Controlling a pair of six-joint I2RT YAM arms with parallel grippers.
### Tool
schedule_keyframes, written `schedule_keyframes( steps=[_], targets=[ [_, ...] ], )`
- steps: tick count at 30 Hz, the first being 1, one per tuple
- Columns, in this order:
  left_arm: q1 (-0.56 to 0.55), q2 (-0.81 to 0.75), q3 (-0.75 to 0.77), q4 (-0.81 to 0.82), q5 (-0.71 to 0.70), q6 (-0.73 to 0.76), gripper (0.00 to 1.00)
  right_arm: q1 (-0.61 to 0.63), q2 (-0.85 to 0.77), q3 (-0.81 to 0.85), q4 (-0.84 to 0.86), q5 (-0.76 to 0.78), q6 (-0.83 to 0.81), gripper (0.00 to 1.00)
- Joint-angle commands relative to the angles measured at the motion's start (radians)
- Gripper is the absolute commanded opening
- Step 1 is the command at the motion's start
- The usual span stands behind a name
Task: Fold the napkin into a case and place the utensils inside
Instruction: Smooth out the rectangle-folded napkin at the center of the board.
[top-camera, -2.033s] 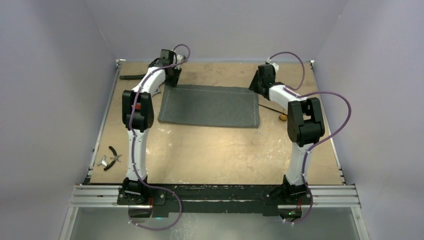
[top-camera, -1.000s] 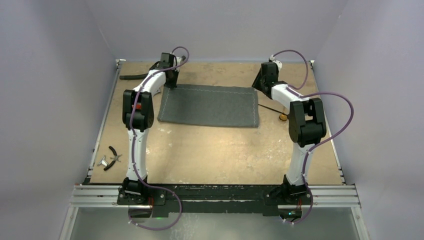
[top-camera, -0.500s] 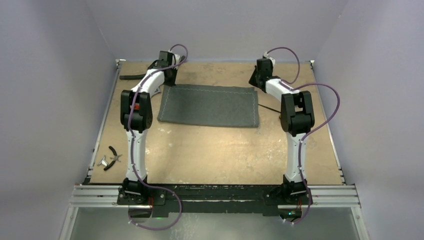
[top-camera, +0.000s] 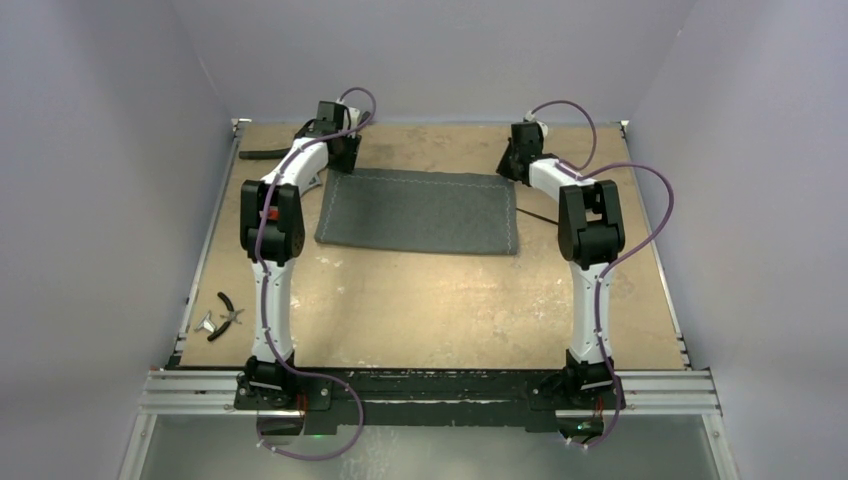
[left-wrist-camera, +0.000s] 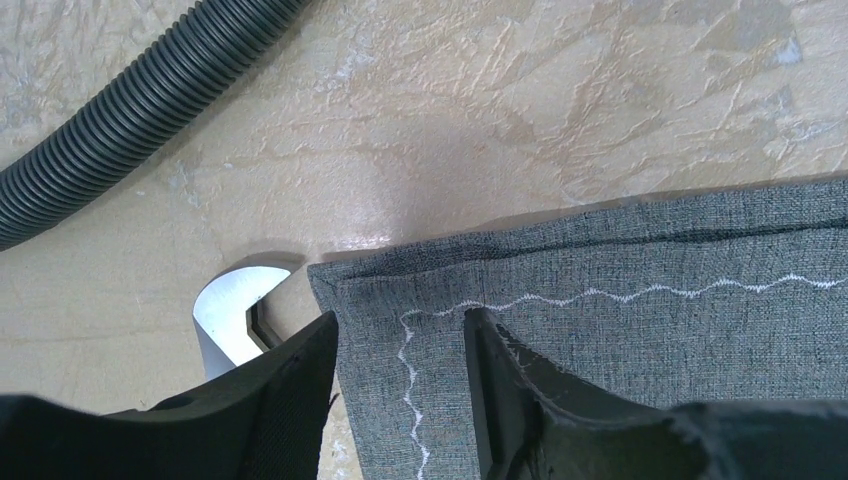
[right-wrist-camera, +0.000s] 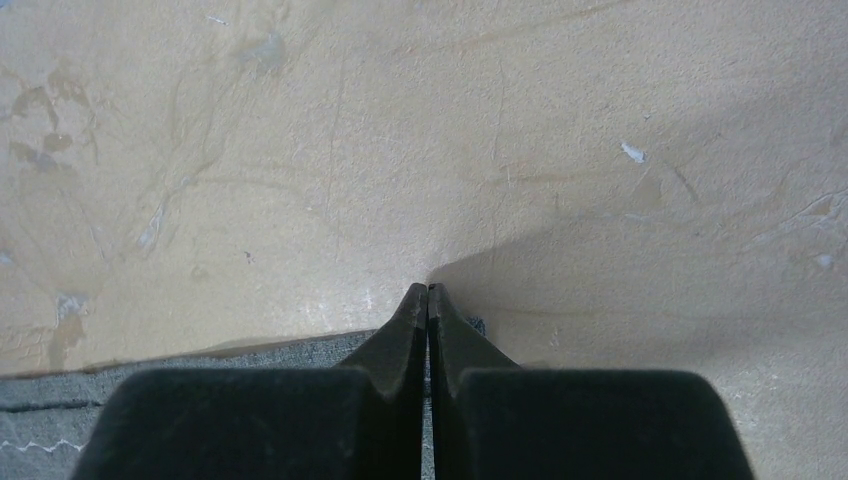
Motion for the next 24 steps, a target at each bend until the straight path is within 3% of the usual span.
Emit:
schedule_keyframes(
  steps=[1, 5, 11, 18, 24],
  targets=[
    [0.008, -0.047, 0.01, 0.011, -0.015, -0.007, 0.49, -0.005, -0.05, -0.014, -0.015, -0.008, 0.003, 0.0],
    [0.008, -0.032, 0.013, 0.01, -0.011, -0.013, 0.49, -0.005, -0.092, -0.03, -0.007, 0.006, -0.013, 0.01],
    [0.008, -0.025, 0.002, 0.011, 0.0, -0.016, 0.47, -0.005, -0.16, -0.069, 0.011, -0.011, -0.03, 0.1],
    [0.008, 0.015, 0.039, -0.026, 0.006, -0.035, 0.45, -0.005, -0.147, -0.07, 0.003, -0.061, -0.027, 0.09],
    [0.008, 0.078, 0.124, -0.122, 0.014, -0.055, 0.37, -0.008, -0.096, -0.026, -0.037, -0.072, -0.022, 0.05]
  ],
)
